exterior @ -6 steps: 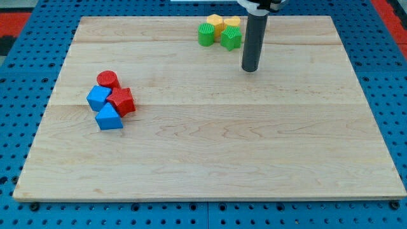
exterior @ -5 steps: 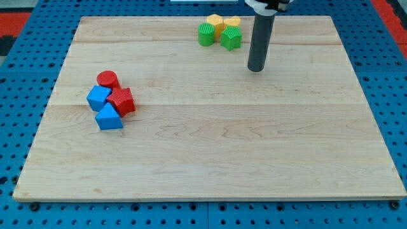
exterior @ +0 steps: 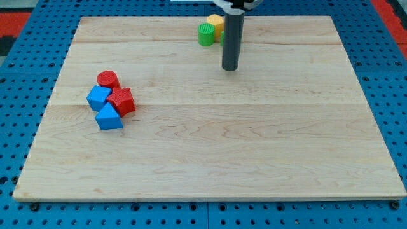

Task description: Push the red circle left to the red star

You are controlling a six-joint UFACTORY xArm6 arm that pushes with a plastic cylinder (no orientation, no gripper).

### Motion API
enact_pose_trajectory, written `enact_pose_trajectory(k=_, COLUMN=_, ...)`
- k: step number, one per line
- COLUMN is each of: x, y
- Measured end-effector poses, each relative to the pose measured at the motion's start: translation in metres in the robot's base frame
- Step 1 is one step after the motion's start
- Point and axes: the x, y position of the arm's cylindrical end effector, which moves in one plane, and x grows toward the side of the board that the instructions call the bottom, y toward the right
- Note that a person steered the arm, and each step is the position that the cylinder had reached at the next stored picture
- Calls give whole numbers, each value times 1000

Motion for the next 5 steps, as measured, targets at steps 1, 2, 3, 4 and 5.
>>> enact_pose_trajectory(k=1, x=5, y=-42)
enact_pose_trajectory(k=2, x=12, y=-98)
enact_pose_trajectory(k=3, x=20, y=-154)
enact_pose_trajectory(k=4, x=14, y=-189)
enact_pose_trajectory(k=5, x=68, y=-239)
